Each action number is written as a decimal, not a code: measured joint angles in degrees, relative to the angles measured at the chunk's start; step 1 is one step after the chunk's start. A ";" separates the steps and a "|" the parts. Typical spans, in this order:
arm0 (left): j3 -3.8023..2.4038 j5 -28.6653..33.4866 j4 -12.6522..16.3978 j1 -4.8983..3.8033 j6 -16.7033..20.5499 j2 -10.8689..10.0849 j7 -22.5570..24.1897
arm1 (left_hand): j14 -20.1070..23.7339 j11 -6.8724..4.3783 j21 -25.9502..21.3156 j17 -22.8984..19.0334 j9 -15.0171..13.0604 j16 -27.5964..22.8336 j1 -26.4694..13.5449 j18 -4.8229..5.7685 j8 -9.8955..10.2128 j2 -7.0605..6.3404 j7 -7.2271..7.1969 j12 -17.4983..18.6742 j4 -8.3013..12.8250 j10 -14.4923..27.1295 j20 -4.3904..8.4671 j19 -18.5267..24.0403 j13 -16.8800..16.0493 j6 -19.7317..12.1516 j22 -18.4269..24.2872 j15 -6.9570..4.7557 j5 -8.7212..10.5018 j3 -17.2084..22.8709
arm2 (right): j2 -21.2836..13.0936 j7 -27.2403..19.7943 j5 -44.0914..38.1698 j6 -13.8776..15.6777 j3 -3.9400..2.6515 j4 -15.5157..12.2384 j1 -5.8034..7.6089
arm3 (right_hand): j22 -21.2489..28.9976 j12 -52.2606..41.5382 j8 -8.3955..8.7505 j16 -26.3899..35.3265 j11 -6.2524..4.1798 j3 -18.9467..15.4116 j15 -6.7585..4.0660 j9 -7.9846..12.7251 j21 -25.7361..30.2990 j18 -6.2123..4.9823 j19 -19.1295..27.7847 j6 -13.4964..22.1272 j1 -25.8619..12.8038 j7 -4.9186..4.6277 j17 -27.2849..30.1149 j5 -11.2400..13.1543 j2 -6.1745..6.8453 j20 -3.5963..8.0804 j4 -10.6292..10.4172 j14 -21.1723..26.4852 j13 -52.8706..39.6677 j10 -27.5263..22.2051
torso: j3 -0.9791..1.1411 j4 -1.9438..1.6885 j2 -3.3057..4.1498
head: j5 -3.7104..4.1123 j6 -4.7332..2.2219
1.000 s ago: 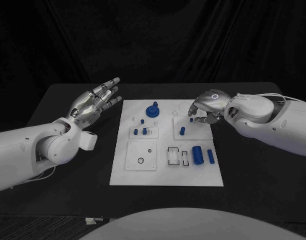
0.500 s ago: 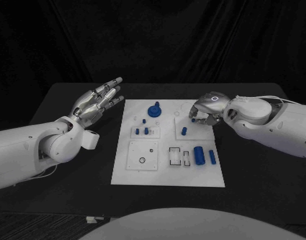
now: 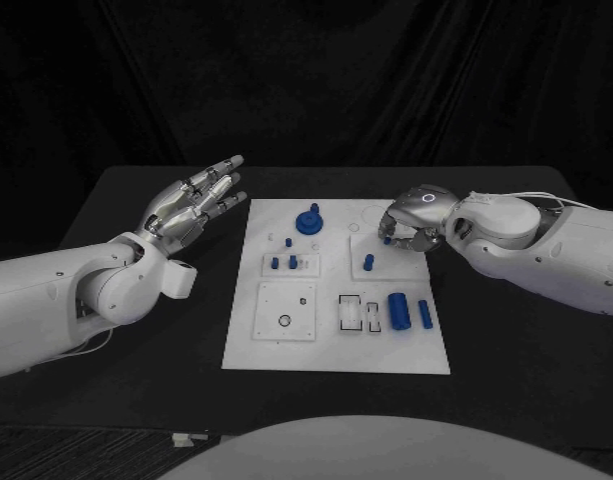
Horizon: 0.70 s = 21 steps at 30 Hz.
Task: Assemble the parts on the task board
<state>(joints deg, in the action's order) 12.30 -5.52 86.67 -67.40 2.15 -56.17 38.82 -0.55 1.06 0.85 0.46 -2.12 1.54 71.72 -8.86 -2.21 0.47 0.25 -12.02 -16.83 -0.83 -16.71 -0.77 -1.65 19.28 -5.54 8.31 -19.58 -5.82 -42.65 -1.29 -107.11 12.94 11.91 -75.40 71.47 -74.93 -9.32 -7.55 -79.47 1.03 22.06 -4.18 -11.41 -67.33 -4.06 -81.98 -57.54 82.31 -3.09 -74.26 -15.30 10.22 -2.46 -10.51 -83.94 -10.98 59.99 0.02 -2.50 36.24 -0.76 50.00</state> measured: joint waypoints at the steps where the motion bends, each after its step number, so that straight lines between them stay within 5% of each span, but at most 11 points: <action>1: 0.00 0.00 -0.03 0.00 0.00 0.02 0.00 | 0.13 0.00 0.00 0.05 0.00 0.29 0.27 0.00 0.00 0.27 0.20 -0.20 0.00 0.00 0.00 0.00 0.00 0.20 -0.10 0.13 -0.44 0.00 | 0.02 -0.02 0.10 -0.03 0.00 0.03 -0.01 | 0.00 -0.30 0.00 0.00 -0.14 0.00 0.00 -0.11 0.00 -0.01 0.00 0.00 -0.27 0.00 0.06 0.06 -0.27 0.00 0.00 0.00 -0.09 0.15 | 0.00 0.00 -0.01 | -0.02 0.00; 13: 0.00 -0.04 -0.47 0.05 0.01 0.19 0.01 | -0.41 0.55 0.00 0.24 0.00 1.12 1.87 0.00 0.00 1.21 1.10 -0.58 0.16 -0.14 -0.20 -0.21 0.00 0.68 -0.66 1.05 -2.15 -0.49 | 0.79 -0.24 0.99 -0.24 0.00 0.63 -0.38 | 0.01 -1.45 -0.63 0.00 -0.21 -0.30 0.00 -1.11 0.00 0.00 0.00 0.51 -0.67 0.38 0.06 2.71 -0.67 0.00 0.65 0.00 -0.68 0.63 | 0.00 0.02 -0.01 | -0.23 0.00; 18: 0.00 -0.05 -0.52 0.07 0.00 0.19 0.01 | -0.40 0.55 0.00 0.24 0.00 1.33 2.32 0.00 0.00 1.20 1.32 -0.58 0.32 -0.14 -0.18 -0.63 0.00 0.91 -0.66 1.45 -2.60 -0.66 | 1.04 -0.23 1.13 -0.20 0.00 0.82 -0.55 | 0.01 -1.85 -0.71 0.26 -0.21 0.06 0.00 -1.47 0.33 0.01 0.00 0.91 -0.67 0.31 0.20 2.62 -0.67 0.00 1.23 0.00 -0.81 0.62 | 0.00 0.02 -0.01 | -0.33 0.00; 21: 0.00 -0.06 -0.53 0.08 -0.01 0.17 0.01 | -0.40 0.55 0.00 0.25 -0.01 1.33 2.59 0.01 0.00 1.47 1.51 -0.58 0.30 -0.14 -0.18 -0.63 0.00 1.09 -0.66 1.45 -2.89 -0.68 | 1.19 -0.21 1.21 -0.18 -0.05 0.87 -0.61 | 0.01 -2.34 -2.17 0.26 -0.21 0.47 0.00 -2.37 0.33 0.00 0.00 -1.14 -0.65 0.11 0.23 0.85 -0.69 0.01 2.26 0.00 -1.03 0.62 | 0.00 0.02 -0.01 | -0.36 0.00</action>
<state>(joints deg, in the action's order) 12.30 -5.57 86.14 -67.33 2.14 -56.00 38.83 -0.95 1.61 0.85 0.70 -2.12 2.87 74.31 -8.86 -2.21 1.95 1.76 -12.59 -16.52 -0.97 -16.89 -1.39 -1.66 20.38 -6.20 9.75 -22.47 -6.50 -41.46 -1.50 -105.91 12.77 11.86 -74.53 70.86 -74.92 -11.66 -9.72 -79.20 0.82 22.53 -4.18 -13.78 -67.00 -4.06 -81.99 -58.68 81.66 -2.98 -74.03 -14.45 9.54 -2.46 -8.24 -83.94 -12.01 60.61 0.02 -2.49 36.23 -1.12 50.00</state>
